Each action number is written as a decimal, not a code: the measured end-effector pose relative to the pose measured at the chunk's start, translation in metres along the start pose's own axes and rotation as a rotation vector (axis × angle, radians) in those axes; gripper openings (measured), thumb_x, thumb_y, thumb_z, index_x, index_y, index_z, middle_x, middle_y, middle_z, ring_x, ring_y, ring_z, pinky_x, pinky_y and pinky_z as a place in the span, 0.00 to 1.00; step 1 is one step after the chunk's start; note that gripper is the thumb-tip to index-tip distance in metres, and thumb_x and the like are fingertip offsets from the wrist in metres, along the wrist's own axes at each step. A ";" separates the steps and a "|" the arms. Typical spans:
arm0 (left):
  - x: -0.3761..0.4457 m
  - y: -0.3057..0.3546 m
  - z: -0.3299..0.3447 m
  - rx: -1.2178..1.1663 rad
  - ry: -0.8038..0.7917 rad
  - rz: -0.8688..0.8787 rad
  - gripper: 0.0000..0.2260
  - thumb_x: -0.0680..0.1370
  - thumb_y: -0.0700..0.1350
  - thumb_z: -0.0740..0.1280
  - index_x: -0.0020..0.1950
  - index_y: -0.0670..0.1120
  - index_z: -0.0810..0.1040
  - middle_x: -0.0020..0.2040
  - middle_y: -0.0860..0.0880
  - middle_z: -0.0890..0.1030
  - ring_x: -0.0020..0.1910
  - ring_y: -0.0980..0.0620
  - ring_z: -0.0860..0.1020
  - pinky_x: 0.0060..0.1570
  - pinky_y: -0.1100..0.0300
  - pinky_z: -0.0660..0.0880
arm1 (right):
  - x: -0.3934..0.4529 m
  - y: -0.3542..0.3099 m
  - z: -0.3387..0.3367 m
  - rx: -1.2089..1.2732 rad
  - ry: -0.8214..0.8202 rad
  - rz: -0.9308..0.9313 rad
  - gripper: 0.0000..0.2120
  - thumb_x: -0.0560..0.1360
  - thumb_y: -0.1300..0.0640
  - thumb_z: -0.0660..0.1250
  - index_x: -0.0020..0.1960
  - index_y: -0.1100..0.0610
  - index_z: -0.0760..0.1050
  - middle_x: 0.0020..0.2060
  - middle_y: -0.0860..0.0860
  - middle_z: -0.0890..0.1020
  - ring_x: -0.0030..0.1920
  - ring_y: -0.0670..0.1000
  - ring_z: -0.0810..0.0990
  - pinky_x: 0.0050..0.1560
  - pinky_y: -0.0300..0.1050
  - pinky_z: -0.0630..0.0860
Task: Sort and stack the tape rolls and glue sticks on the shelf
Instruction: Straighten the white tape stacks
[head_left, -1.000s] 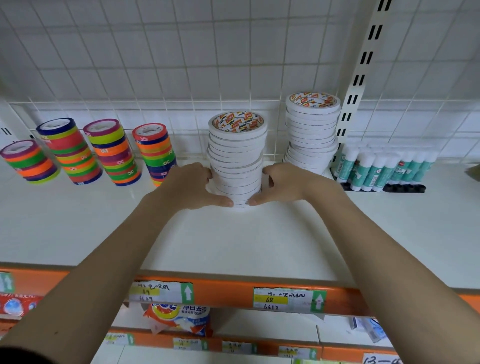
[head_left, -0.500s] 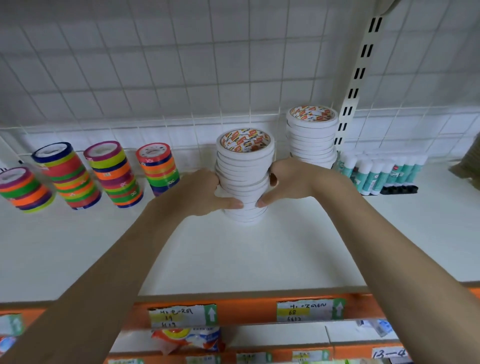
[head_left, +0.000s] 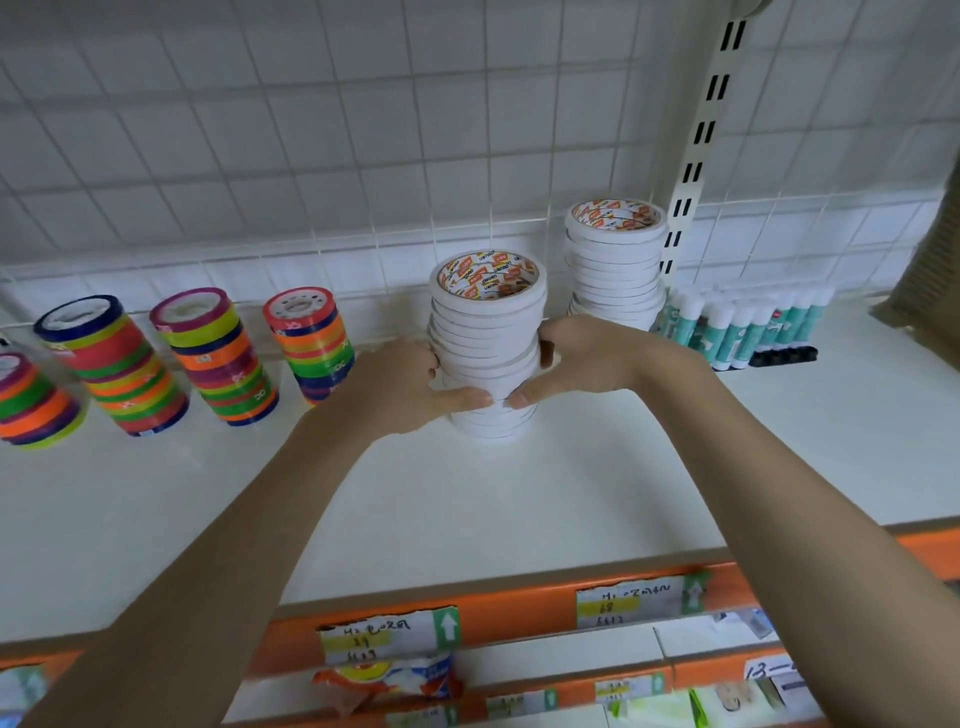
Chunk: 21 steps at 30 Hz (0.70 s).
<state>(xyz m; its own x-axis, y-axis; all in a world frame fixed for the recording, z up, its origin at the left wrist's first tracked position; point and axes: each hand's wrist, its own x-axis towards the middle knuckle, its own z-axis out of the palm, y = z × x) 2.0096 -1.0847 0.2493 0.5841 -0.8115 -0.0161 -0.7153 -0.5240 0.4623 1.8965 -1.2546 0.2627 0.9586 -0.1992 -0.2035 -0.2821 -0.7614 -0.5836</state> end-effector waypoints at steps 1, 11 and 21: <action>0.000 0.001 -0.001 0.005 -0.004 -0.010 0.20 0.69 0.61 0.69 0.54 0.50 0.74 0.48 0.52 0.78 0.48 0.51 0.76 0.47 0.58 0.73 | 0.000 0.001 -0.002 0.017 -0.015 0.002 0.13 0.68 0.49 0.74 0.43 0.43 0.70 0.39 0.38 0.73 0.41 0.39 0.72 0.35 0.24 0.66; 0.002 -0.001 -0.003 0.012 0.092 -0.132 0.35 0.61 0.68 0.70 0.61 0.48 0.77 0.56 0.52 0.80 0.53 0.52 0.77 0.51 0.59 0.74 | 0.010 0.008 -0.030 -0.090 -0.077 -0.031 0.10 0.69 0.44 0.72 0.45 0.48 0.78 0.35 0.44 0.74 0.34 0.43 0.70 0.34 0.32 0.66; 0.002 0.009 -0.008 0.216 0.047 -0.121 0.31 0.65 0.67 0.68 0.47 0.39 0.78 0.42 0.45 0.80 0.43 0.47 0.79 0.43 0.54 0.74 | 0.020 0.009 -0.035 -0.201 -0.070 -0.091 0.17 0.66 0.43 0.74 0.50 0.51 0.78 0.36 0.38 0.75 0.38 0.38 0.72 0.40 0.33 0.66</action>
<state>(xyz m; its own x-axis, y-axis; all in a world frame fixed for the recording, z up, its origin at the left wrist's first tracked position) 2.0071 -1.0886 0.2599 0.6839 -0.7294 -0.0162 -0.7017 -0.6636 0.2595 1.9145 -1.2867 0.2810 0.9727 -0.0860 -0.2155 -0.1745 -0.8833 -0.4352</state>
